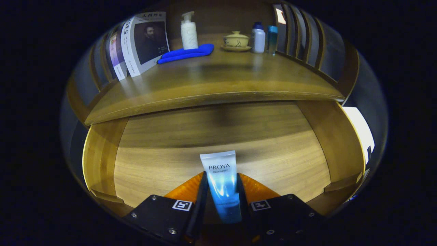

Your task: Pull open the drawer, take out the items inside it, and place them on the countertop above the cabinet.

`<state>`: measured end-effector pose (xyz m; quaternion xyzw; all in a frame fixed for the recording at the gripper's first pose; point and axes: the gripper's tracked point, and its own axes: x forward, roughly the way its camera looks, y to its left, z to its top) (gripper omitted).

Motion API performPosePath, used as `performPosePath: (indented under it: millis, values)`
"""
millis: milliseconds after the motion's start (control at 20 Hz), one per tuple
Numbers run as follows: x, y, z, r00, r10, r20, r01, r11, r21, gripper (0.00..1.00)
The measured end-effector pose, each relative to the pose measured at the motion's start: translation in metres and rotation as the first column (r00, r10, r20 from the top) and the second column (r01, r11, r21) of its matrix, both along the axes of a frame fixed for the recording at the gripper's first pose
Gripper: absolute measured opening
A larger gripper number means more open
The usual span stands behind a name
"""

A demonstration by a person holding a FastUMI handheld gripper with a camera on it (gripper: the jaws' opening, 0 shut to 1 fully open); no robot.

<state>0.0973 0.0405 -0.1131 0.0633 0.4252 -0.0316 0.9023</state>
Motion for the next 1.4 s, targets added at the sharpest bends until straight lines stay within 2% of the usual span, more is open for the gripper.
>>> performPosePath:
  millis: [250,400,650,700,900,1050,1400]
  values:
    - [0.016,-0.006,0.036,0.984,0.016,0.175,-0.010,0.999,-0.036,0.48]
    - [0.027,-0.005,0.063,0.959,0.015,0.283,-0.008,1.000,-0.023,0.47]
    - [0.042,-0.012,0.105,0.910,0.034,0.413,-0.007,0.998,-0.068,0.47]
    - [0.043,-0.013,0.113,0.904,0.041,0.426,-0.010,0.997,-0.073,0.47]
    - [0.043,-0.010,0.105,0.928,0.077,0.364,-0.047,0.995,-0.091,0.47]
    - [0.046,-0.016,0.111,0.930,0.108,0.352,-0.063,0.988,-0.138,0.47]
    - [0.075,-0.035,0.145,0.909,0.078,0.409,-0.034,0.993,-0.113,0.47]
